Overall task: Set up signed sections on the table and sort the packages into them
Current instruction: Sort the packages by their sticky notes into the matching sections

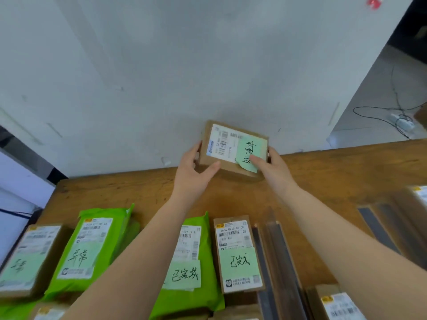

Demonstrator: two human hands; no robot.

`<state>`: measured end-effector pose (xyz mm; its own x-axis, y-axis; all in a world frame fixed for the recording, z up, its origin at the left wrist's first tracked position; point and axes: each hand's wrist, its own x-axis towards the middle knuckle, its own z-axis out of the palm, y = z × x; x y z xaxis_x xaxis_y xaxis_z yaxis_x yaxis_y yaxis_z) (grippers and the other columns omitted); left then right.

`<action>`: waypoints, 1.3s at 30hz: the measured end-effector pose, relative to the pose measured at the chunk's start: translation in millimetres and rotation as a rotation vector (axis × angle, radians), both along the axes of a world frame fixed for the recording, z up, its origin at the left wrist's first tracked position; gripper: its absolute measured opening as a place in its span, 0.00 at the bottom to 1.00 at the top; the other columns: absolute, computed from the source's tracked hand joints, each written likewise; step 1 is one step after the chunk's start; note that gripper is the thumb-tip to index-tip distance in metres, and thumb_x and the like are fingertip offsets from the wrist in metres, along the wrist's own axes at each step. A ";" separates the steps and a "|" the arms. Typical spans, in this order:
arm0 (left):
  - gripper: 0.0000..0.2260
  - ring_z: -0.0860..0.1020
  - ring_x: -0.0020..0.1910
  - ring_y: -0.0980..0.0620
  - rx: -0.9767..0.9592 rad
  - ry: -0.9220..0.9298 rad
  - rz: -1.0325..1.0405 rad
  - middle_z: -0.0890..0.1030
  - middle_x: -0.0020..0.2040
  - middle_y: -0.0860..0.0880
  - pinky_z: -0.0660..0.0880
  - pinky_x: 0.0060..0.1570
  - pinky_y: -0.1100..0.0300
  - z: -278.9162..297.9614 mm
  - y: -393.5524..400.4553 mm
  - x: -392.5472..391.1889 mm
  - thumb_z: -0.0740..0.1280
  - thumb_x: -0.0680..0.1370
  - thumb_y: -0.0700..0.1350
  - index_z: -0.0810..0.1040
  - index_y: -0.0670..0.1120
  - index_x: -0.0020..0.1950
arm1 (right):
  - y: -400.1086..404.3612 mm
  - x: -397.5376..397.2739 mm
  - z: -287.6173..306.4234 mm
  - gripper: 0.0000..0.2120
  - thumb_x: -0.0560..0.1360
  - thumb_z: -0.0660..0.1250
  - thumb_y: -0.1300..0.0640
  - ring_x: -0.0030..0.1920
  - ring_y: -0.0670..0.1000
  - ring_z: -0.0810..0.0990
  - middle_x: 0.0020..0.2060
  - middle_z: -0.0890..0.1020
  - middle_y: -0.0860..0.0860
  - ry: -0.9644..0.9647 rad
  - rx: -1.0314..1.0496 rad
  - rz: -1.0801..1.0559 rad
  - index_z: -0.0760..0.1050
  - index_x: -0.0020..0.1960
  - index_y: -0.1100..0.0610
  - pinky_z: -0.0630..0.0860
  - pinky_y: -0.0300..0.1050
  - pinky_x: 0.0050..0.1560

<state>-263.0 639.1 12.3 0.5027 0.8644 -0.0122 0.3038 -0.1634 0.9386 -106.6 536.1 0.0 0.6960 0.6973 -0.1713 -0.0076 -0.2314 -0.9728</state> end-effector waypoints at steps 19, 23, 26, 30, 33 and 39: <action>0.21 0.80 0.47 0.53 -0.343 -0.477 -0.176 0.80 0.55 0.49 0.79 0.42 0.56 86.0 -170.1 -169.5 0.70 0.69 0.42 0.76 0.53 0.60 | -234.3 -169.4 116.9 0.26 0.68 0.73 0.48 0.60 0.52 0.75 0.60 0.74 0.49 -0.022 0.165 -0.140 0.65 0.62 0.48 0.75 0.61 0.56; 0.18 0.77 0.46 0.50 -0.385 -0.476 -0.239 0.79 0.55 0.46 0.78 0.42 0.54 90.6 -195.6 -182.6 0.70 0.69 0.43 0.77 0.54 0.57 | -274.9 -190.9 124.5 0.25 0.68 0.72 0.51 0.57 0.55 0.79 0.57 0.79 0.52 0.094 0.231 -0.097 0.68 0.62 0.51 0.78 0.56 0.50; 0.19 0.77 0.47 0.49 -0.375 -0.501 -0.254 0.79 0.52 0.47 0.77 0.44 0.54 94.8 -210.6 -188.1 0.70 0.70 0.45 0.76 0.45 0.61 | -296.9 -201.8 131.2 0.25 0.66 0.72 0.48 0.53 0.53 0.82 0.54 0.82 0.54 0.154 0.243 0.006 0.74 0.59 0.56 0.80 0.51 0.47; 0.26 0.74 0.63 0.47 -0.402 -0.551 -0.242 0.73 0.67 0.46 0.73 0.61 0.51 98.0 -226.0 -183.0 0.68 0.75 0.46 0.66 0.44 0.70 | -308.3 -212.2 131.2 0.22 0.69 0.70 0.53 0.53 0.55 0.82 0.53 0.83 0.58 0.202 0.241 -0.047 0.74 0.59 0.62 0.79 0.51 0.52; 0.25 0.72 0.65 0.55 -0.420 -0.574 -0.299 0.72 0.68 0.51 0.69 0.64 0.54 99.5 -245.5 -172.2 0.65 0.76 0.46 0.63 0.47 0.72 | -311.5 -215.2 126.0 0.13 0.73 0.68 0.57 0.50 0.52 0.82 0.49 0.84 0.55 0.265 0.289 -0.147 0.76 0.55 0.59 0.78 0.48 0.49; 0.42 0.75 0.57 0.66 -0.400 -0.504 -0.416 0.75 0.56 0.67 0.72 0.52 0.64 98.0 -303.8 -143.1 0.70 0.64 0.56 0.54 0.58 0.74 | -333.8 -197.1 119.8 0.12 0.73 0.69 0.55 0.54 0.51 0.80 0.51 0.83 0.55 0.313 0.343 -0.225 0.75 0.54 0.57 0.79 0.48 0.52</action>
<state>-406.2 335.4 110.3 0.8133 0.5809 0.0323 -0.1887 0.2108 0.9591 -303.7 202.3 119.8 0.7870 0.5891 -0.1832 -0.3239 0.1417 -0.9354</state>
